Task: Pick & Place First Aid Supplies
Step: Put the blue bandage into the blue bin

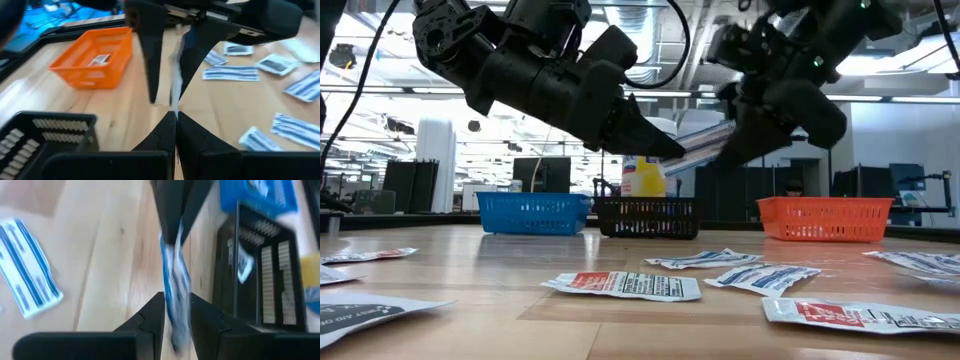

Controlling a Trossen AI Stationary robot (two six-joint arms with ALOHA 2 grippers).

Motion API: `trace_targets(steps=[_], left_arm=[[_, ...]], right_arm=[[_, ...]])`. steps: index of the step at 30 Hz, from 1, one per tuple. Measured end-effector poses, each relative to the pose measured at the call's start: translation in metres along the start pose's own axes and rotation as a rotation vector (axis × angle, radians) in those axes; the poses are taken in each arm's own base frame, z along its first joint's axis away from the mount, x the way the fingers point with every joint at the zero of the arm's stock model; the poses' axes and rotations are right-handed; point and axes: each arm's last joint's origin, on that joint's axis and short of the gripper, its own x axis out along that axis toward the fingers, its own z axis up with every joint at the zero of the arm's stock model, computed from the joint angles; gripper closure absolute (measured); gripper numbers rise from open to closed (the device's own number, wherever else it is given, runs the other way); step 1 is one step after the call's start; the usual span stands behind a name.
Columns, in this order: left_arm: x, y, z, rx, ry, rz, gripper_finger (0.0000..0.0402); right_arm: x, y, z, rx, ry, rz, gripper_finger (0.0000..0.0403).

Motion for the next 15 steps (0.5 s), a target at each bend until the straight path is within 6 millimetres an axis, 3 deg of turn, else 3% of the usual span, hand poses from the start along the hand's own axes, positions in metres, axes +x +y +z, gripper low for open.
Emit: trace_targets(steps=[8, 11, 15], left_arm=[[-0.004, 0.007, -0.005, 0.026, 0.092, 0.32, 0.0393], [-0.016, 0.005, 0.012, 0.018, 0.06, 0.404, 0.0394], [-0.048, 0.002, 0.036, 0.041, 0.096, 0.558, 0.0395]], right_arm=[[0.002, -0.008, -0.019, 0.102, 0.186, -0.016, 0.033], [0.003, -0.011, -0.021, 0.116, 0.21, -0.022, 0.033], [0.003, -0.011, -0.021, 0.12, 0.21, -0.023, 0.033]])
